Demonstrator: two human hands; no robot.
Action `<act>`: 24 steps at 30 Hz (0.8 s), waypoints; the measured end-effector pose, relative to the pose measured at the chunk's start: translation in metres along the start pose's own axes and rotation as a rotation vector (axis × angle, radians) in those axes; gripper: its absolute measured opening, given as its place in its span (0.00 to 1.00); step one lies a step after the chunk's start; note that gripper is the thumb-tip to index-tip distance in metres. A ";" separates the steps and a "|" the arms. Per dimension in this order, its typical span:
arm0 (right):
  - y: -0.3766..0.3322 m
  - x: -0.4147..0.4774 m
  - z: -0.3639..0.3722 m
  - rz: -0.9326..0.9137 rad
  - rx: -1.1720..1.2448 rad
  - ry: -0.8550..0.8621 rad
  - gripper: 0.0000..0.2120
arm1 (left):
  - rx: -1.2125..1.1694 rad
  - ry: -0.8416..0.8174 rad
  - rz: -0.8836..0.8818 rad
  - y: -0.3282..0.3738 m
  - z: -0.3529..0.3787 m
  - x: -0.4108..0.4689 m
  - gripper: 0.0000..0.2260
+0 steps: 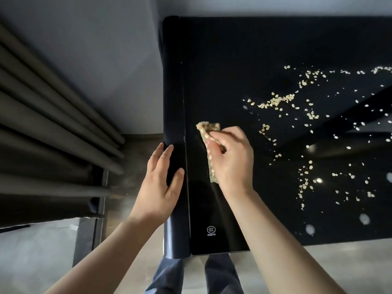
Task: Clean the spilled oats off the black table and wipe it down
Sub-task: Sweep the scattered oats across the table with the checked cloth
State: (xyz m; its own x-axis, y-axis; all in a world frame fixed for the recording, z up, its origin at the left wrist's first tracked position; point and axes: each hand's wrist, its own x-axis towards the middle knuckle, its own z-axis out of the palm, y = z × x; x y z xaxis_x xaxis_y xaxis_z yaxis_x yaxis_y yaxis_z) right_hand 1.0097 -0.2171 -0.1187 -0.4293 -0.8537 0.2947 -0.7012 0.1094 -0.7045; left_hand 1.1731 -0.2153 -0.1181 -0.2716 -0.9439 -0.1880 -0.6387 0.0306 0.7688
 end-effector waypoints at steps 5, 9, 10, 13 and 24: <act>0.025 0.005 -0.009 -0.048 -0.096 0.001 0.07 | 0.031 -0.028 0.021 0.001 -0.002 -0.003 0.25; 0.066 0.010 -0.040 -0.010 -0.185 0.138 0.06 | 0.049 0.004 0.057 0.010 -0.007 -0.001 0.24; 0.074 0.013 -0.048 0.023 -0.182 0.173 0.06 | 0.075 0.009 0.067 0.013 -0.007 0.001 0.24; 0.076 0.020 -0.065 0.066 -0.153 0.226 0.06 | 0.194 0.014 0.150 0.021 -0.007 0.010 0.22; 0.034 0.064 0.003 -0.052 -0.132 -0.005 0.05 | 0.467 -0.036 0.233 0.040 0.009 0.063 0.28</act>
State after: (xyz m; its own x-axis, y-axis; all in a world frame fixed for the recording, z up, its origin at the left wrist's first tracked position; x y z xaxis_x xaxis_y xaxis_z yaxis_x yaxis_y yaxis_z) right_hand 0.9604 -0.2694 -0.1256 -0.3878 -0.8626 0.3249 -0.7915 0.1309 -0.5970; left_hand 1.1239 -0.2700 -0.1047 -0.4642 -0.8828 -0.0720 -0.8090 0.3895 0.4402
